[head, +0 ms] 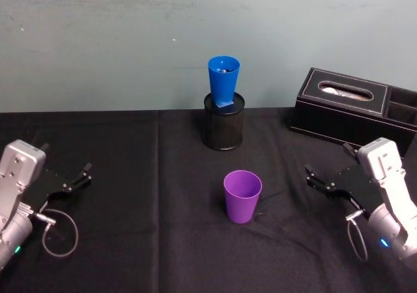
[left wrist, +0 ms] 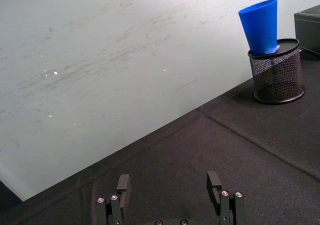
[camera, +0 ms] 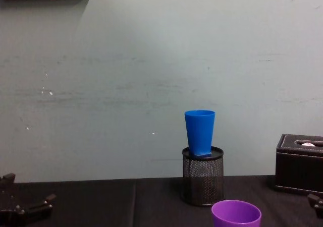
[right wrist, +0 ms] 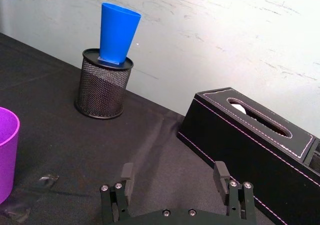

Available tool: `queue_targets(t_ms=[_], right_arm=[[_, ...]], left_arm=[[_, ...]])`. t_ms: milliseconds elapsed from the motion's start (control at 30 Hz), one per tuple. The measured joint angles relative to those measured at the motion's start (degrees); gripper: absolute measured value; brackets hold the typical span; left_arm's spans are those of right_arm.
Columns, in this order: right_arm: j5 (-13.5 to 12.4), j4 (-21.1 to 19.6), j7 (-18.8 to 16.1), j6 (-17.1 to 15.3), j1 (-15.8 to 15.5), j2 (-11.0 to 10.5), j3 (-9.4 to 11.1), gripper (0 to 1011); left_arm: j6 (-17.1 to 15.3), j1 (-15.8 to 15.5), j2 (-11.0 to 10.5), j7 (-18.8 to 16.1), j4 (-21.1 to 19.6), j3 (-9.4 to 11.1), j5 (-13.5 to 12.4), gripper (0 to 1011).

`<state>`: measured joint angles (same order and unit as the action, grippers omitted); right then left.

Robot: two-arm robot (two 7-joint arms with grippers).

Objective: Pick up one cup with a gripper and tap it against the other cup.

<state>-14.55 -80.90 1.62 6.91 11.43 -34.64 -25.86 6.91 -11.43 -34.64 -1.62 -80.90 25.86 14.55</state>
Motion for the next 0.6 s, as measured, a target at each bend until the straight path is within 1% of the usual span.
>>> queue_targets(t_ms=[600], right_arm=[[0.0, 0.0, 0.0, 0.0, 0.0, 0.0, 0.0, 1003]], left_arm=[[0.0, 0.0, 0.0, 0.0, 0.0, 0.0, 0.0, 1000]])
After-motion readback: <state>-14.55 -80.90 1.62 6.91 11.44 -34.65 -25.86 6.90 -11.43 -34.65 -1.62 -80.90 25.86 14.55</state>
